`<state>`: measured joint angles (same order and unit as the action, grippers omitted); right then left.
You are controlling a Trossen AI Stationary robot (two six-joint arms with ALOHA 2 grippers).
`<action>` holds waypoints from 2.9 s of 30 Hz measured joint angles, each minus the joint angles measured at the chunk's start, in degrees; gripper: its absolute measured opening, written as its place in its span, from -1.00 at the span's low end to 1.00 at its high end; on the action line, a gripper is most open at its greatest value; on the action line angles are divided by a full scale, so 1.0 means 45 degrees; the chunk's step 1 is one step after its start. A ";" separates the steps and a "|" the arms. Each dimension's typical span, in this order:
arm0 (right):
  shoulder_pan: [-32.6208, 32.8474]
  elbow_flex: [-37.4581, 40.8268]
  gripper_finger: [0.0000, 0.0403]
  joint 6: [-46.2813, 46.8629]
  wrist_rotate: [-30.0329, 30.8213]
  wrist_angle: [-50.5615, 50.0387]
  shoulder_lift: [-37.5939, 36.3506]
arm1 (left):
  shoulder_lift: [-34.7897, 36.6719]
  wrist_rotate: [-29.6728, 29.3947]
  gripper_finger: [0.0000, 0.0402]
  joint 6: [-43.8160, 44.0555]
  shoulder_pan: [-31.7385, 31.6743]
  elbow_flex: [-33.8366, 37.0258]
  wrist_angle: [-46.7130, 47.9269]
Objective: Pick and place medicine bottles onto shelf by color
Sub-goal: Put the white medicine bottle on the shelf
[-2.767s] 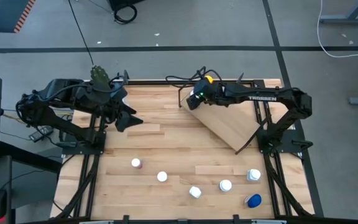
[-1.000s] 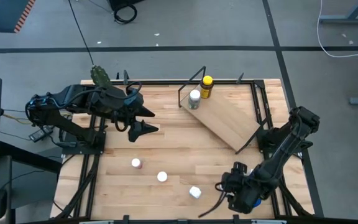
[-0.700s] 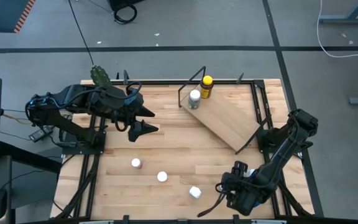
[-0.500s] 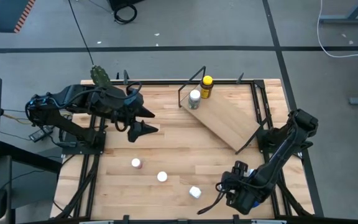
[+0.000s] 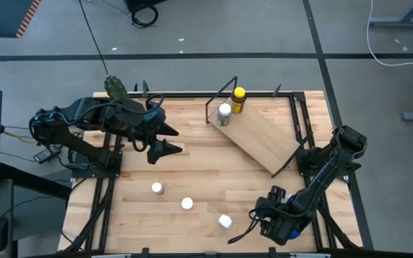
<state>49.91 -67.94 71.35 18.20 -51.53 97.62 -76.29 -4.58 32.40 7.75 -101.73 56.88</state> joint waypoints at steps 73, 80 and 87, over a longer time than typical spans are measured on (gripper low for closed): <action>-1.5874 0.0967 0.07 -0.8253 -0.0527 -0.0504 -0.4510 | -0.0064 -0.0170 0.72 0.0321 -0.0005 0.0005 -0.0034; -1.6755 0.1746 0.08 -0.8429 -0.1090 0.0384 -0.4382 | -0.0145 -0.0172 0.72 0.0364 -0.0005 0.0010 -0.0011; -1.7237 0.1979 0.09 -0.8920 -0.0895 0.0960 -0.4357 | -0.0155 -0.0214 0.72 0.0597 -0.0005 0.0010 -0.0005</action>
<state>-27.66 -59.03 31.21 14.17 -47.21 78.02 -76.99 -5.54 35.09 7.73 -101.69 56.86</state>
